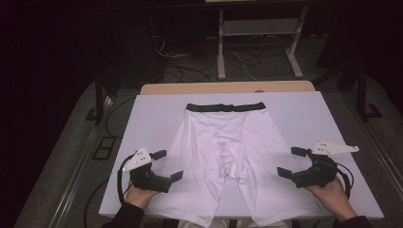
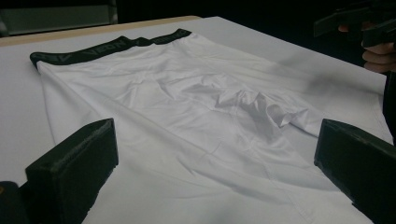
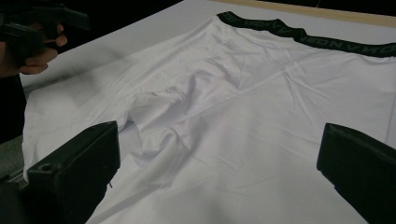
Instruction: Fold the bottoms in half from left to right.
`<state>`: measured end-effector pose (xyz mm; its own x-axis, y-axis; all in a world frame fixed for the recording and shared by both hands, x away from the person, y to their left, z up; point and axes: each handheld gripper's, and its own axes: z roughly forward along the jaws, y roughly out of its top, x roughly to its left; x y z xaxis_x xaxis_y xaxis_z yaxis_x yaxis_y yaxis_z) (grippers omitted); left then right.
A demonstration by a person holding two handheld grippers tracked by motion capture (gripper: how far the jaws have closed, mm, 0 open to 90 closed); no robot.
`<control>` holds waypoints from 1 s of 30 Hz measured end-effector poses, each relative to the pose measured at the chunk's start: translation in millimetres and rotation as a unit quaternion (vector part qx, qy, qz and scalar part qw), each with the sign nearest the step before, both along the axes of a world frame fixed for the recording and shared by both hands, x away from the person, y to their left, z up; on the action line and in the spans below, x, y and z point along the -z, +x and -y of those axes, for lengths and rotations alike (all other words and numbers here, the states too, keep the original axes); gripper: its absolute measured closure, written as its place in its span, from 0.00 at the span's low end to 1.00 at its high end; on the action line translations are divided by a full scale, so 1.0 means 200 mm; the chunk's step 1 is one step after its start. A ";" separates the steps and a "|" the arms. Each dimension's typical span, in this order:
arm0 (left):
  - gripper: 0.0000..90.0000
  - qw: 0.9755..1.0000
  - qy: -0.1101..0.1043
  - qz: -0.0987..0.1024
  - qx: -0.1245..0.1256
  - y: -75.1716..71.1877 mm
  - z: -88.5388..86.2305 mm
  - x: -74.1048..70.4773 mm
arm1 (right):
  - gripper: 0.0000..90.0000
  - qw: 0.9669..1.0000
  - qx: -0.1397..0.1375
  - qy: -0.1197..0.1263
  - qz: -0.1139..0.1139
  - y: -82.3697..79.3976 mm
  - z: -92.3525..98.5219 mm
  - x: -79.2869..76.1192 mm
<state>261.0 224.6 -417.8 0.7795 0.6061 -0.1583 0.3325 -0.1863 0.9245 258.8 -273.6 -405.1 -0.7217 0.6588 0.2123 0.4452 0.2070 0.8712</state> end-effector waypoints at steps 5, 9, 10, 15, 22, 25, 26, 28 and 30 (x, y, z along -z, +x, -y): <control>0.00 1.000 0.001 0.000 -0.001 0.00 0.00 0.00 | 0.00 1.000 0.003 -0.003 0.001 0.01 -0.02 -0.03; 0.00 1.000 -0.001 0.000 -0.003 0.00 0.00 0.00 | 0.00 1.000 -0.003 -0.009 0.003 0.04 -0.05 -0.05; 0.00 1.000 -0.001 0.000 -0.003 0.00 0.00 0.00 | 0.00 1.000 -0.003 -0.010 0.005 0.04 -0.05 -0.05; 0.00 1.000 -0.002 -0.001 -0.003 0.00 0.00 0.00 | 0.00 1.000 -0.006 -0.014 0.006 0.07 -0.08 -0.07; 0.00 1.000 -0.002 -0.001 -0.003 0.00 0.00 0.00 | 0.00 1.000 -0.011 -0.011 0.009 0.12 -0.11 -0.11; 0.00 1.000 -0.002 -0.001 -0.002 0.00 0.00 0.00 | 0.00 1.000 -0.013 -0.012 0.011 0.15 -0.12 -0.12; 0.00 1.000 -0.002 -0.003 -0.001 0.00 0.00 0.00 | 0.00 1.000 -0.013 -0.011 0.011 0.16 -0.13 -0.13; 0.00 1.000 -0.002 -0.004 -0.001 0.00 0.00 0.00 | 0.00 1.000 -0.014 -0.009 0.011 0.18 -0.13 -0.14; 0.00 1.000 -0.001 -0.005 0.000 0.00 0.00 0.00 | 0.00 1.000 -0.014 -0.008 0.012 0.20 -0.14 -0.16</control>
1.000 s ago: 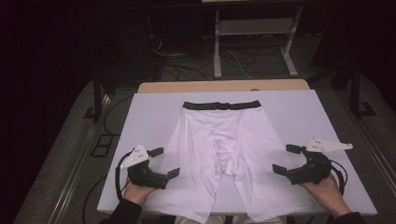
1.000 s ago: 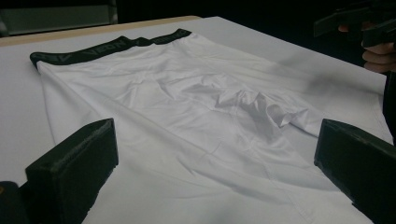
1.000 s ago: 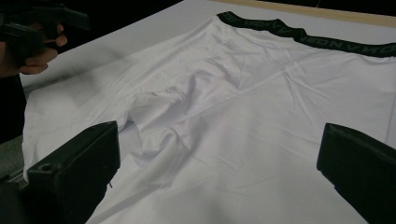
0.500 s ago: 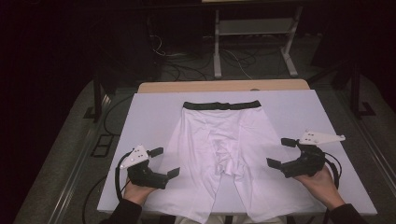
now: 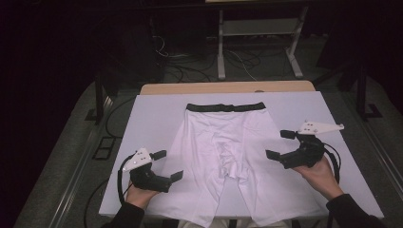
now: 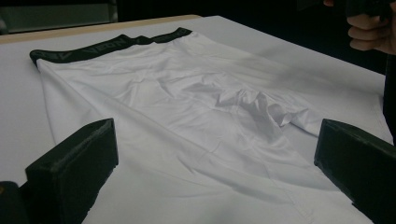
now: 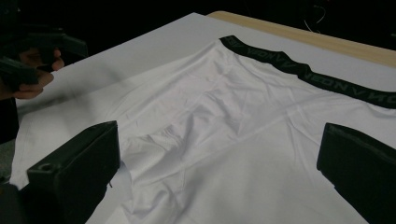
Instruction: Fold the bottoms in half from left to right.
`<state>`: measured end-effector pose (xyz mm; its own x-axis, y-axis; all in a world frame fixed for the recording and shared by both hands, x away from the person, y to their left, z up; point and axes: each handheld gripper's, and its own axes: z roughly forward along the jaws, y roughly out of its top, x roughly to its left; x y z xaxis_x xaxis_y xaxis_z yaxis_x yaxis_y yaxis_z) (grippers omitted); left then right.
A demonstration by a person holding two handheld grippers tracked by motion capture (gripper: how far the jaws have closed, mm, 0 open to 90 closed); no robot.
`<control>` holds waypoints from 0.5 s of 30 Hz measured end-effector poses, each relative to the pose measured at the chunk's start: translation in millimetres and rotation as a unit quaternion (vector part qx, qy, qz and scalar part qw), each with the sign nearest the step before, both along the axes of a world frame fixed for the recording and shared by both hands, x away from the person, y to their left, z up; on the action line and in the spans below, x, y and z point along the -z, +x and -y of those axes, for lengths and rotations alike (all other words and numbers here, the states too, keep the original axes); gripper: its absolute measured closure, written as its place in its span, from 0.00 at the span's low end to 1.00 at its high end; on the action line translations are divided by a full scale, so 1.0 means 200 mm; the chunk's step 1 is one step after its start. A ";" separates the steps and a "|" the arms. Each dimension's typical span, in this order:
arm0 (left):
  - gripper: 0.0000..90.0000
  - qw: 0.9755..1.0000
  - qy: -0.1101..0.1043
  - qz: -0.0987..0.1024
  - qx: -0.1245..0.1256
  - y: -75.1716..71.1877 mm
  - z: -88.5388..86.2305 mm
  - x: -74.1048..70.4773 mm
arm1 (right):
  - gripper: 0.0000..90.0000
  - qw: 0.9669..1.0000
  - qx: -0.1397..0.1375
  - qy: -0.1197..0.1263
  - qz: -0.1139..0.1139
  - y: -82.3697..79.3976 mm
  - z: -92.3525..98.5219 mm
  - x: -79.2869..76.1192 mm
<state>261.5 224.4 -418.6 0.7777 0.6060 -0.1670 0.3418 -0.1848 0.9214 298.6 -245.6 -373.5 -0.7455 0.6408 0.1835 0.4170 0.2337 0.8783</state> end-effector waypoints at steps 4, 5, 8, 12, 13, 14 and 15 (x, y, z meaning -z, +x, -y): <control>0.00 1.000 0.003 0.000 0.000 0.00 0.00 0.00 | 0.00 1.000 -0.002 0.003 0.001 0.03 -0.01 -0.02; 0.00 1.000 0.005 -0.001 0.000 0.00 0.00 0.00 | 0.00 1.000 -0.003 0.004 0.002 0.04 -0.02 -0.03; 0.00 1.000 0.008 -0.001 0.002 0.00 0.00 0.00 | 0.00 1.000 -0.003 0.005 0.002 0.07 -0.03 -0.05; 0.00 1.000 0.009 -0.001 0.002 0.00 0.00 0.00 | 0.00 1.000 -0.006 0.007 0.001 0.11 -0.06 -0.06; 0.00 1.000 0.009 0.000 0.001 0.00 0.00 0.00 | 0.00 1.000 -0.007 0.005 0.001 0.13 -0.08 -0.06; 0.00 1.000 0.009 0.000 0.001 0.00 0.00 0.00 | 0.00 1.000 -0.007 0.005 0.001 0.13 -0.08 -0.06; 0.00 1.000 0.009 0.000 0.001 0.00 0.00 0.00 | 0.00 1.000 -0.007 0.005 0.001 0.14 -0.08 -0.07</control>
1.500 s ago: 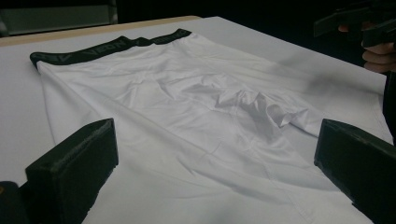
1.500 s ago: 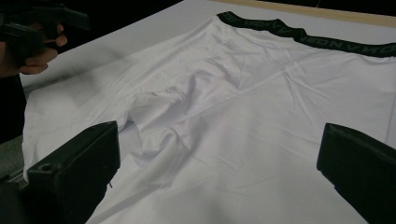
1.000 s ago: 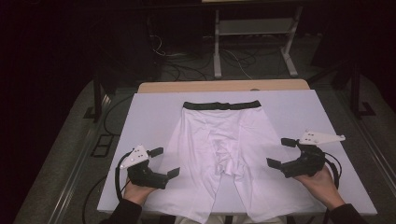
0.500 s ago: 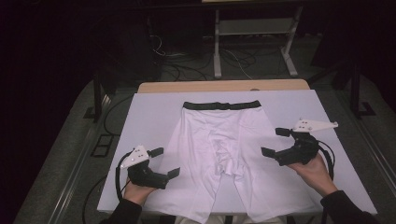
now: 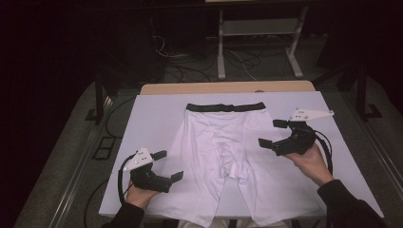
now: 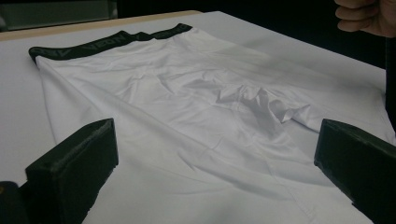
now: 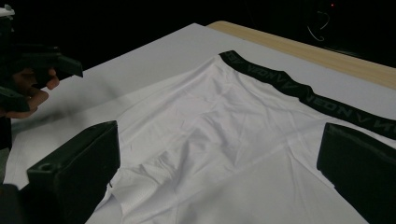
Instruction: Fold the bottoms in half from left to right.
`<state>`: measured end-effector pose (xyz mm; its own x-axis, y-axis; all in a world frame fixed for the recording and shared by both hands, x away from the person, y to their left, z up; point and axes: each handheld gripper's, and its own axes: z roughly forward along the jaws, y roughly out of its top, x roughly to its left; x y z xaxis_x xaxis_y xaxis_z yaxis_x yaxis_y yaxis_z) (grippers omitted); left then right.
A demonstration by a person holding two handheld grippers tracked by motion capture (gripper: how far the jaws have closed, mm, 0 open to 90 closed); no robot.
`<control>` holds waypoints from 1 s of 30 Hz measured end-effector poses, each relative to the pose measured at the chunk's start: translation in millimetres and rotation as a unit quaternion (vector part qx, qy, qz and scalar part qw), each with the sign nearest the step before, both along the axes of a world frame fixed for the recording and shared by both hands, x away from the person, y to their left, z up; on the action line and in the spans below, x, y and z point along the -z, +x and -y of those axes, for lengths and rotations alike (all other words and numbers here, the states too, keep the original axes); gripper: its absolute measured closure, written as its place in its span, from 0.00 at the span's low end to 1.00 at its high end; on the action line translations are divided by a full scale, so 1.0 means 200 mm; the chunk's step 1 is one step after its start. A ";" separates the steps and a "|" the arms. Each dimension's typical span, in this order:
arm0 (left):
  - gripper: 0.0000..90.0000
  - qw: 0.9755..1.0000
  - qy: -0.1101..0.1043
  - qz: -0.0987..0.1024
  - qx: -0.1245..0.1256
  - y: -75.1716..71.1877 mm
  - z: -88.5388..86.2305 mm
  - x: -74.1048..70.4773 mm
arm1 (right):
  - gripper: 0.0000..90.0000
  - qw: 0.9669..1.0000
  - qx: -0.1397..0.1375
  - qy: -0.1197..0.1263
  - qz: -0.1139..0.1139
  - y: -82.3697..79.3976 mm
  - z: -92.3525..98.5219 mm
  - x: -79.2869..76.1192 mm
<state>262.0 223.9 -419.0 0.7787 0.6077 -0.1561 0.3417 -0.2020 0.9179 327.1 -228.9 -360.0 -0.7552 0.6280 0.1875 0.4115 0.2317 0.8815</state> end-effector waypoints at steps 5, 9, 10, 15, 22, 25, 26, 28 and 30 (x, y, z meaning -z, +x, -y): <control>0.00 1.000 -0.001 0.000 -0.001 0.00 0.00 0.00 | 0.00 1.000 -0.005 -0.004 0.000 0.05 -0.04 -0.01; 0.00 1.000 -0.001 0.000 -0.001 0.00 0.00 0.00 | 0.00 1.000 -0.007 -0.006 0.001 0.08 -0.07 -0.02; 0.00 1.000 -0.001 0.000 0.000 0.00 0.00 0.00 | 0.00 1.000 -0.009 -0.007 0.001 0.10 -0.08 -0.03; 0.00 1.000 -0.002 0.000 -0.001 0.00 0.00 0.00 | 0.00 1.000 -0.011 -0.009 0.000 0.14 -0.12 -0.05; 0.00 1.000 -0.001 0.000 0.000 0.00 0.00 0.00 | 0.00 1.000 -0.017 -0.011 -0.001 0.19 -0.17 -0.06; 0.00 1.000 -0.002 0.001 0.000 0.00 0.00 0.00 | 0.00 1.000 -0.019 -0.016 0.000 0.21 -0.20 -0.06; 0.00 1.000 -0.002 0.000 0.000 0.00 0.00 0.00 | 0.00 1.000 -0.020 -0.017 0.000 0.22 -0.21 -0.06; 0.00 1.000 -0.002 0.001 0.000 0.00 0.00 0.00 | 0.00 1.000 -0.022 -0.021 0.000 0.23 -0.23 -0.07; 0.00 1.000 -0.002 0.000 0.000 0.00 0.00 0.00 | 0.00 1.000 -0.024 -0.021 0.000 0.25 -0.24 -0.07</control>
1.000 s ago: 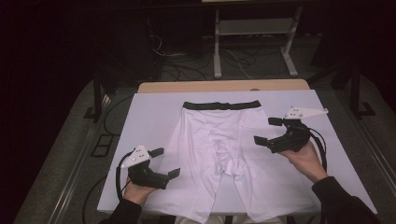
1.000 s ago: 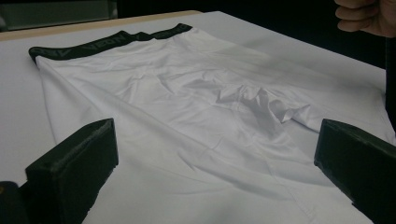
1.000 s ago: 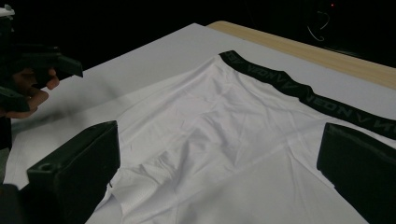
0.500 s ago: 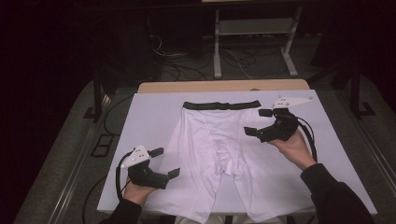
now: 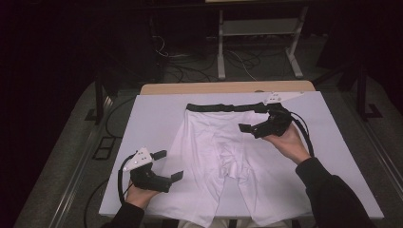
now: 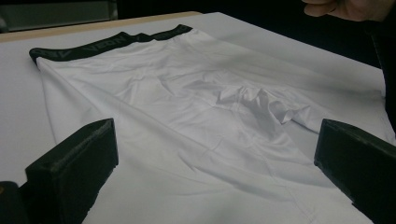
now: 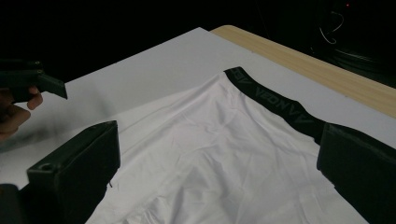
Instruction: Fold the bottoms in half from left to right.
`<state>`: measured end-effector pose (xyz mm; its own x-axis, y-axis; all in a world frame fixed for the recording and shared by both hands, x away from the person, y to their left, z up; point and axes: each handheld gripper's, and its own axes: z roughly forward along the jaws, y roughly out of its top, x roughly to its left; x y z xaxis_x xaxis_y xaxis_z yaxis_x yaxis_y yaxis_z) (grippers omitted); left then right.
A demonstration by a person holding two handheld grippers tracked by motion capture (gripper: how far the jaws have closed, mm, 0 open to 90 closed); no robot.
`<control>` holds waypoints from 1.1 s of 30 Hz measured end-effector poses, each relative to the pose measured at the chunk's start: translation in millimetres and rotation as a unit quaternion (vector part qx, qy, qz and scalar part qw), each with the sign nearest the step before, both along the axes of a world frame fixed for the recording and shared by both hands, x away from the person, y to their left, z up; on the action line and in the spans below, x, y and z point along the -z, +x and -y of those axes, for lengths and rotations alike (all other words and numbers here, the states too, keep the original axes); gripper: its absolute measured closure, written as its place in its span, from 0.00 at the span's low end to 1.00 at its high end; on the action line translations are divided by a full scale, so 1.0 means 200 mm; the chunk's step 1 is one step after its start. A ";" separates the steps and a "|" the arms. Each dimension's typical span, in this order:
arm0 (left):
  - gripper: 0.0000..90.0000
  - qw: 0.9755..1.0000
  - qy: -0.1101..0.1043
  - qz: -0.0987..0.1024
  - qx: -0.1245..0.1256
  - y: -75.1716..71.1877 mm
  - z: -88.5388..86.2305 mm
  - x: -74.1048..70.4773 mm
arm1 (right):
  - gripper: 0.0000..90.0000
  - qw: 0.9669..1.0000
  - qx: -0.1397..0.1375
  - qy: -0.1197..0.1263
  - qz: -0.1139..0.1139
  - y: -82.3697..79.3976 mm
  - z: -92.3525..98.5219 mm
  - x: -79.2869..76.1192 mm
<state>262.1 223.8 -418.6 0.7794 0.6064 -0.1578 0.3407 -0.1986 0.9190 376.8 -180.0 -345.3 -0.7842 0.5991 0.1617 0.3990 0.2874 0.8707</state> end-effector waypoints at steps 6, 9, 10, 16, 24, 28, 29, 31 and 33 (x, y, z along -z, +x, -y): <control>0.00 1.000 0.000 0.001 0.000 0.00 0.00 0.00 | 0.00 1.000 -0.003 -0.002 0.000 0.04 -0.05 -0.01; 0.00 1.000 -0.002 0.001 -0.001 0.00 0.00 0.00 | 0.00 1.000 -0.005 -0.004 -0.001 0.07 -0.07 -0.01; 0.00 1.000 -0.002 0.001 -0.001 0.00 0.00 0.00 | 0.00 1.000 -0.004 -0.004 -0.001 0.07 -0.08 -0.01; 0.00 1.000 -0.002 0.001 0.000 0.00 0.00 0.00 | 0.00 1.000 -0.004 -0.003 -0.001 0.11 -0.11 -0.01; 0.00 1.000 -0.003 0.002 0.001 0.00 0.00 0.00 | 0.00 1.000 0.004 -0.003 0.000 0.18 -0.14 -0.03; 0.00 1.000 -0.002 0.003 0.002 0.00 0.00 0.00 | 0.00 1.000 0.006 -0.003 -0.002 0.22 -0.16 -0.03; 0.00 1.000 -0.002 0.003 0.002 0.00 0.00 0.00 | 0.00 1.000 0.005 -0.004 -0.003 0.22 -0.17 -0.03; 0.00 1.000 -0.002 0.002 0.002 0.00 0.00 0.00 | 0.00 1.000 0.005 -0.006 -0.002 0.24 -0.18 -0.02; 0.00 1.000 -0.003 0.002 0.002 0.00 0.00 0.00 | 0.00 1.000 0.003 -0.006 -0.003 0.25 -0.20 -0.02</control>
